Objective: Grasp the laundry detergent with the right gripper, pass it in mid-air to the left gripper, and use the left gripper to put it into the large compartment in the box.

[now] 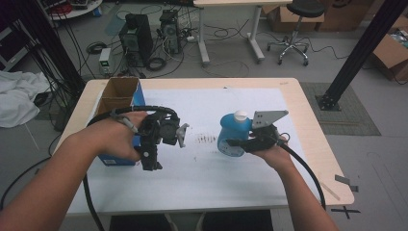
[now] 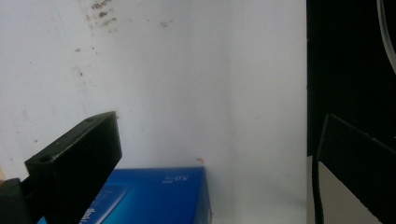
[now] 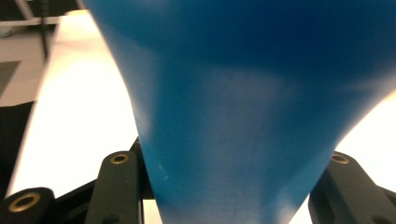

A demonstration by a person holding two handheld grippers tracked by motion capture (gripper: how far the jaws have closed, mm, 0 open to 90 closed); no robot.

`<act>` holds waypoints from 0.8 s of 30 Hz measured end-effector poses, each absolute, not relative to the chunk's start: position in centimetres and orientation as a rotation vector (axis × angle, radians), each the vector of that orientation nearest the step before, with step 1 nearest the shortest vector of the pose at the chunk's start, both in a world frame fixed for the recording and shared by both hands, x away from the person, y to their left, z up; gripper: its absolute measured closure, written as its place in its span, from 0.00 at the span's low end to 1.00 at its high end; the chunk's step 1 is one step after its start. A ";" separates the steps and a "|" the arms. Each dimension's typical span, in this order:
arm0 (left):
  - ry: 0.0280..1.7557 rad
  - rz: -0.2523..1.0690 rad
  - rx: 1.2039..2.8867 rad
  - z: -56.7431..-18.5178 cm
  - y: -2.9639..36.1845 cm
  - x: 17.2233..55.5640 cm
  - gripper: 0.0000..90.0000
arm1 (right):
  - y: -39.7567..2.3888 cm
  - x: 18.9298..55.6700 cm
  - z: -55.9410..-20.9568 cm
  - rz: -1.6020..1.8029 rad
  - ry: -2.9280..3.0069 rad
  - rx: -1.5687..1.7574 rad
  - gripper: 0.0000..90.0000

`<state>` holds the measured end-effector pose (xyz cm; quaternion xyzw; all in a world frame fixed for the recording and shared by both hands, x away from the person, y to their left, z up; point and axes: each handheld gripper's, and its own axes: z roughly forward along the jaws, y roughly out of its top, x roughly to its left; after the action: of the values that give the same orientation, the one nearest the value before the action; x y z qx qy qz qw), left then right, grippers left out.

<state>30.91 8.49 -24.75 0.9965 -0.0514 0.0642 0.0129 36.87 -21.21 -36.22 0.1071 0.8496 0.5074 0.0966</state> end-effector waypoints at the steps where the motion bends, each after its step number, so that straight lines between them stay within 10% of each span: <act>1: -0.160 0.195 3.104 -24.7 8.4 30.9 0.00 | -21.2 36.7 -35.9 1.505 2.523 0.290 0.53; 24: -0.155 0.129 3.102 -23.7 6.4 31.7 0.00 | -13.8 33.9 -35.2 1.543 2.664 -0.083 0.52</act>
<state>31.72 6.41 -23.75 0.9978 -0.0499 0.0414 0.0164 33.92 -13.77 -35.23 -0.0269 0.8646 0.5009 0.0308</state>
